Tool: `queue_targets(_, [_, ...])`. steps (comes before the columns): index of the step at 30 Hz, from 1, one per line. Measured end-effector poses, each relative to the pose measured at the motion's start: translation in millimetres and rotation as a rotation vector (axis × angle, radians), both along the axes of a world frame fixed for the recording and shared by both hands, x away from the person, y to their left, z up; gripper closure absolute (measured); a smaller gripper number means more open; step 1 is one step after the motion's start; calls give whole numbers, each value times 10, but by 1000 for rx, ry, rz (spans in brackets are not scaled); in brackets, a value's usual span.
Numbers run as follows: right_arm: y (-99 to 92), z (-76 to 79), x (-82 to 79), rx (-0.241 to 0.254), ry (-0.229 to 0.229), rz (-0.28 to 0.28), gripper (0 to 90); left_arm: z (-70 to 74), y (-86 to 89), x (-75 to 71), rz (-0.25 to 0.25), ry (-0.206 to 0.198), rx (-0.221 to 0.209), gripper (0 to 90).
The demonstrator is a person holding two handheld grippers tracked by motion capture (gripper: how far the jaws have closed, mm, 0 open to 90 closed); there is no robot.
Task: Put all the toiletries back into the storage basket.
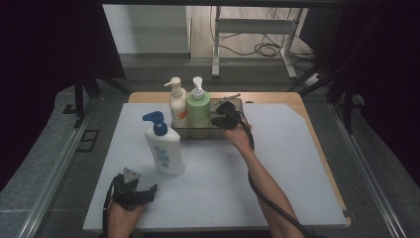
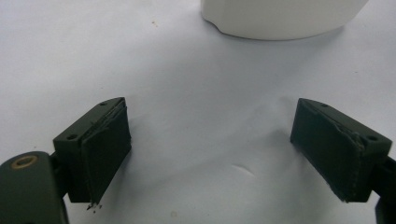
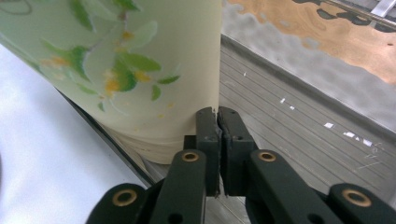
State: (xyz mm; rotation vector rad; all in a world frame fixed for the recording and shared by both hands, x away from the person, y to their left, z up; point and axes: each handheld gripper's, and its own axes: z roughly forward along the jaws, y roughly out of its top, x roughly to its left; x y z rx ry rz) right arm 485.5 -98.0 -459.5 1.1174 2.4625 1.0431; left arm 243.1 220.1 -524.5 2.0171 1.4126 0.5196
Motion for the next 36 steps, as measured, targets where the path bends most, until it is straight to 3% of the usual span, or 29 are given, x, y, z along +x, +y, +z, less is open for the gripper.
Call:
queue_targets(6, [-35, 30, -36, 13, -7, 9, 817, 0, -1, -1, 0, -1, 0, 115])
queue_targets(17, [-128, 221, -129, 22, -67, 24, 761, 1, 1, -2, -2, 0, 3, 115])
queue_targets(25, [-177, 359, -263, 24, -97, 57, 600, 0, 2, -2, -2, 0, 3, 115])
queue_targets(36, [-269, 433, -468, 26, -103, 93, 377, -1, 0, 0, 1, -1, 0, 114])
